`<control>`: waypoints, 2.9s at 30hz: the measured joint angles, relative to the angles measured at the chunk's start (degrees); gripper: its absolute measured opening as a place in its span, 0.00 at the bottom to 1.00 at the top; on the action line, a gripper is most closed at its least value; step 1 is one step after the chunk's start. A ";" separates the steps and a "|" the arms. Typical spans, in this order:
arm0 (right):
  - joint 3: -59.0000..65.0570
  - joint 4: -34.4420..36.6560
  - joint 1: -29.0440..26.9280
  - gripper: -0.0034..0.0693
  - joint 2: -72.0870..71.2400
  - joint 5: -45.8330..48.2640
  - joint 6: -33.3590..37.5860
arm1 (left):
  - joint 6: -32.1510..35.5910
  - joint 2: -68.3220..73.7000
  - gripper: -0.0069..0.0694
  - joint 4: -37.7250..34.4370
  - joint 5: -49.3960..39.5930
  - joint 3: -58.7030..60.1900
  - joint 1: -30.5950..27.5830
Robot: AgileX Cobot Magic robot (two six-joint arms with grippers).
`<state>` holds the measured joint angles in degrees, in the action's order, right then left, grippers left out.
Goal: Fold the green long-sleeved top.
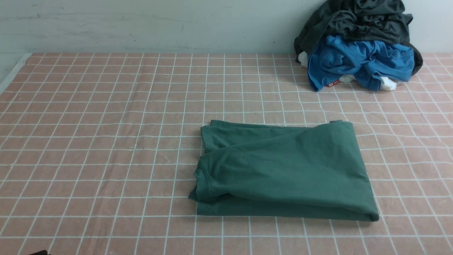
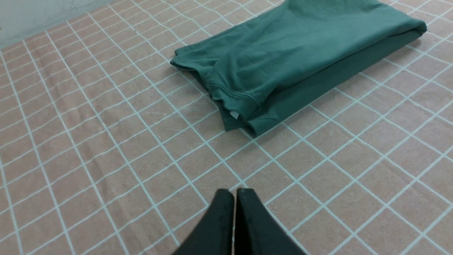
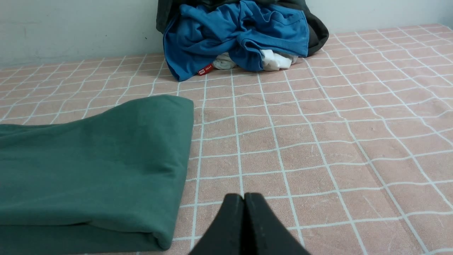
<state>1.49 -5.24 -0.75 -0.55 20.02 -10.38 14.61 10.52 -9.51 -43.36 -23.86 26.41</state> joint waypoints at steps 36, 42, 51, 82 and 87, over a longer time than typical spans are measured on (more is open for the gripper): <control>0.00 0.00 0.00 0.03 0.00 0.07 0.03 | -14.61 -7.29 0.08 9.51 38.13 21.90 -23.53; 0.00 0.00 0.00 0.03 0.00 0.07 0.03 | -20.16 -11.10 0.08 13.80 31.76 25.40 -28.63; 0.00 -0.06 0.00 0.03 0.00 0.07 0.03 | -20.16 -11.10 0.08 14.12 24.94 25.48 -30.47; 0.00 -0.06 0.00 0.03 0.00 0.07 0.03 | -20.16 -11.10 0.08 7.06 22.42 25.48 -30.58; 0.00 -0.06 0.00 0.03 0.00 0.07 0.03 | -20.16 -11.10 0.08 7.06 22.42 25.48 -30.58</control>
<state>1.49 -5.29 -0.75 -0.55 20.09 -10.35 -5.55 -0.58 -2.45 -20.94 1.61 -4.17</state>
